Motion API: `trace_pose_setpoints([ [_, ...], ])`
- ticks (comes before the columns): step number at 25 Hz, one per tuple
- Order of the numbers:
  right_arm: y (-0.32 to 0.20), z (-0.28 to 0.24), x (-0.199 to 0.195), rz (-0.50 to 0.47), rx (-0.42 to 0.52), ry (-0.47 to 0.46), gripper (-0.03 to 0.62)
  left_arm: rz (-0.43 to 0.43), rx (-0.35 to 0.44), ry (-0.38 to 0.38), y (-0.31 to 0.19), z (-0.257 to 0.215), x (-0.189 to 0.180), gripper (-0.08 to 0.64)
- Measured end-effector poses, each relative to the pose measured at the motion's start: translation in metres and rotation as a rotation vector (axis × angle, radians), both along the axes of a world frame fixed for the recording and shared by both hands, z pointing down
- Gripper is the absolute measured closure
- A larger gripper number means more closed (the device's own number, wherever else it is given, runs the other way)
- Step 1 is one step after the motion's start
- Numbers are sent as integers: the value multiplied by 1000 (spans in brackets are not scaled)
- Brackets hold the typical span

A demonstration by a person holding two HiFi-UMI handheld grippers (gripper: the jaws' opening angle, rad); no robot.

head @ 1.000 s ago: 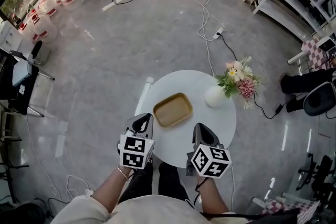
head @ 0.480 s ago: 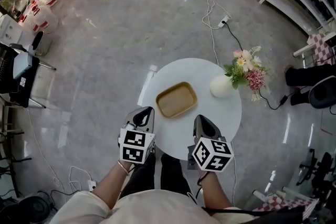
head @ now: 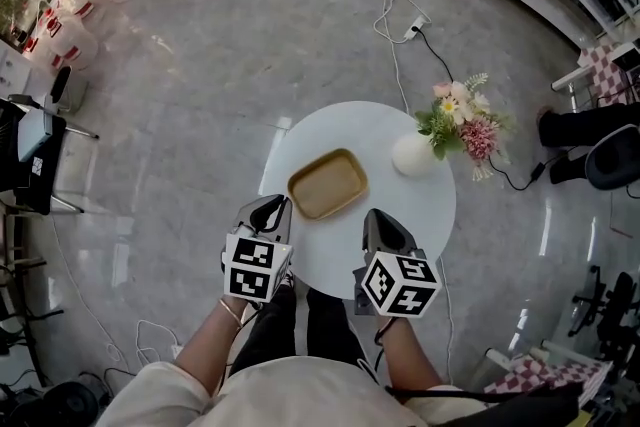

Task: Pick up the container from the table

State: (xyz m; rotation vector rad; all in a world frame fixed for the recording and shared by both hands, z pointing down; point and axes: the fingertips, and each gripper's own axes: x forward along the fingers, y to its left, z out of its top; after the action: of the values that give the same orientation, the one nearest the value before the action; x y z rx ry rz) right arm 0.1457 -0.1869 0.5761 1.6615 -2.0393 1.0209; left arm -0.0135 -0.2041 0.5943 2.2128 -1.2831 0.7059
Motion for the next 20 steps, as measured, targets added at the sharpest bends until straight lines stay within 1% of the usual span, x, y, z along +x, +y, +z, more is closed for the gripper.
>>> trace_pose_setpoints([
  [6, -2, 6, 1, 6, -16, -2, 568, 39, -18, 25, -7, 4, 6, 537],
  [7, -2, 7, 2, 7, -18, -3, 568, 44, -20, 29, -8, 5, 7, 530],
  [8, -3, 8, 3, 9, -20, -3, 568, 50, -24, 31, -9, 5, 8, 509],
  [9, -3, 8, 3, 11, -21, -3, 568, 57, -29, 31, -10, 6, 9, 471],
  [10, -4, 8, 4, 12, -23, -2, 568, 64, -33, 29, -11, 7, 10, 459],
  [14, -5, 10, 6, 17, -30, -1, 568, 91, -42, 19, -14, 12, 12, 452],
  [20, -8, 15, 10, 18, -41, 1, 568, 187, -64, -6, -22, 24, 24, 417],
])
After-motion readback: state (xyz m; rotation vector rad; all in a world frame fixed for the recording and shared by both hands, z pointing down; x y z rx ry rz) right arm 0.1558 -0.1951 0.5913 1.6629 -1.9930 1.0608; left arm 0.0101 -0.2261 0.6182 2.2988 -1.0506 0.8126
